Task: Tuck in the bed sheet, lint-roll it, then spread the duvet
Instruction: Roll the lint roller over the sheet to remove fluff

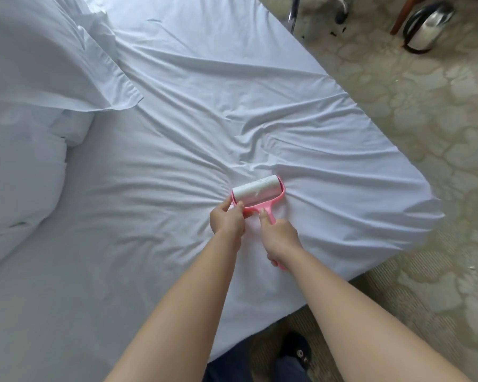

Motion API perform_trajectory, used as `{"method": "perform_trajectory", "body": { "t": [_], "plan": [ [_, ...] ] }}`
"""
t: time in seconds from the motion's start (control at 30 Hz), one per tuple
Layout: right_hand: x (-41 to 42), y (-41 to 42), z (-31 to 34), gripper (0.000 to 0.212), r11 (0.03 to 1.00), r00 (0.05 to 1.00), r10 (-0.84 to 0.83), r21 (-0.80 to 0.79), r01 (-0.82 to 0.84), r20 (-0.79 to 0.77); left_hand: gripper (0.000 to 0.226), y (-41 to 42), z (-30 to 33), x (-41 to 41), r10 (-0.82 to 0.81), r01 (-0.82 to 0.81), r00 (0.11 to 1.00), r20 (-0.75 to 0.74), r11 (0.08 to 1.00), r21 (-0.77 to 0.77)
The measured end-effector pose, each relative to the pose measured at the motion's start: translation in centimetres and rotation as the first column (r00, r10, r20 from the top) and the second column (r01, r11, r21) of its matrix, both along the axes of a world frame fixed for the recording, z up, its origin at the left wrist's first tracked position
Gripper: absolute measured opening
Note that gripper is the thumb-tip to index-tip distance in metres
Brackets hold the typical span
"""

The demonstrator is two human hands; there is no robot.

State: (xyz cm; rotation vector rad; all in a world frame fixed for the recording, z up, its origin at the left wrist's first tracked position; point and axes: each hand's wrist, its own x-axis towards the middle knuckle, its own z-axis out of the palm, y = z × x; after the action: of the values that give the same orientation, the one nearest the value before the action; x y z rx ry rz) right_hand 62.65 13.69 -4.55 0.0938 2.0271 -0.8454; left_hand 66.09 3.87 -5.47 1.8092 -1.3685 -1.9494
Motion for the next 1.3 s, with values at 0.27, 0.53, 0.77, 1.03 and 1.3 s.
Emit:
{"method": "perform_trajectory", "body": {
  "t": [0.27,0.53,0.77,1.03,1.3],
  "plan": [
    [0.7,4.4,1.3,0.060,0.994,0.965,0.104,-0.018,-0.112,-0.240,0.022,4.2,2.1,2.7,-0.086,0.073,0.992,-0.097,0.988,-0.134],
    [-0.2,7.3,-0.1,0.045,0.976,0.923,0.218,0.043,-0.215,-0.316,0.064,1.5,-2.4,6.6,-0.436,0.903,0.429,0.791,0.210,-0.374],
    [0.0,6.8,-1.2,0.040,0.926,0.731,0.371,0.171,-0.336,-0.572,0.120,0.0,-4.1,6.4,-0.512,0.935,0.276,0.813,0.340,-0.103],
    [0.3,8.6,-0.7,0.043,0.934,0.710,0.303,0.052,-0.353,-0.636,0.114,-0.7,-5.1,6.4,-0.592,0.939,0.287,0.753,0.331,-0.097],
    [2.0,12.9,-0.7,0.066,0.870,0.634,0.429,0.106,-0.481,-0.643,0.110,-0.6,-4.7,6.3,-0.591,0.944,0.274,0.759,0.316,-0.095]
  ]
}}
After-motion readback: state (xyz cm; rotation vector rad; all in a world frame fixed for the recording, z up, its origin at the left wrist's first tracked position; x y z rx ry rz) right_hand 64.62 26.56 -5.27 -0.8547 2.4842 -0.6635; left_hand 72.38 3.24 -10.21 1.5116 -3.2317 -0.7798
